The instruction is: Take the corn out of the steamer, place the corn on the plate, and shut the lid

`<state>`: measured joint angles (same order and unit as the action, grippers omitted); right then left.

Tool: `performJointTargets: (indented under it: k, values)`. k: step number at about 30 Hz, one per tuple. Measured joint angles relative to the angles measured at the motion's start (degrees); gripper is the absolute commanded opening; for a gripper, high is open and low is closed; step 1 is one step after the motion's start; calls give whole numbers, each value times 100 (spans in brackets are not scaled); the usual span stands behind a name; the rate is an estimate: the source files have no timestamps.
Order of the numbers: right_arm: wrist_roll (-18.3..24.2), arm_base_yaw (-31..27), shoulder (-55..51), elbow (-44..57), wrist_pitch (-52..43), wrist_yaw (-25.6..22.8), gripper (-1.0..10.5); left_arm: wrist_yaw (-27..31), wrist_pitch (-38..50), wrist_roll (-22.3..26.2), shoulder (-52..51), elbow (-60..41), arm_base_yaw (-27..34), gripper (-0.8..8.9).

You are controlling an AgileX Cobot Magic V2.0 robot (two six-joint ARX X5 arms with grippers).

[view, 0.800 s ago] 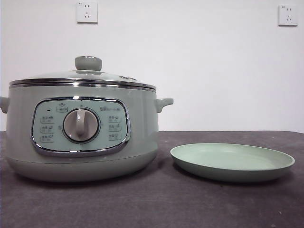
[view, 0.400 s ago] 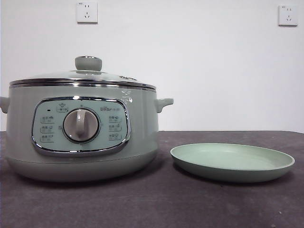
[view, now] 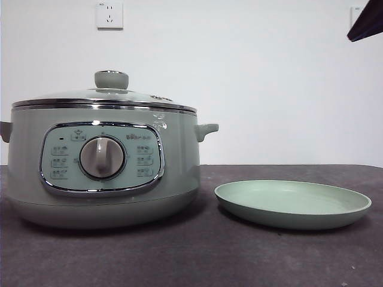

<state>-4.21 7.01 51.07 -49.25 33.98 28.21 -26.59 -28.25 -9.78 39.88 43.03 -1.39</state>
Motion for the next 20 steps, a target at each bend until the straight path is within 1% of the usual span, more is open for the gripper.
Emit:
performJointTargets:
  k: [1,2,3,4,6,7,8,12,16,20]
  values:
    - [59,0,63,-39,24,15,73,-114,-4,20,109,74,0,1]
    - [111,0,120,-61,28,17,140,-232,-2,28,221,138,0,9]
    - [144,0,160,-66,31,15,214,-313,-7,35,313,181,0,57]
    - [168,0,181,-66,44,15,274,-337,-7,35,378,212,0,138]
    - [197,0,221,-66,70,9,383,-356,-2,35,498,254,-2,363]
    - [203,0,227,-66,72,7,420,-356,0,35,542,269,-7,416]
    - [210,0,227,-66,70,7,444,-356,9,35,590,280,-20,415]
    - [210,0,227,-66,70,7,446,-352,256,33,791,308,-116,413]
    - [208,0,227,-66,70,9,446,-306,291,33,1165,553,-317,409]
    - [208,0,227,-66,70,7,445,96,273,90,1685,1005,-667,409]
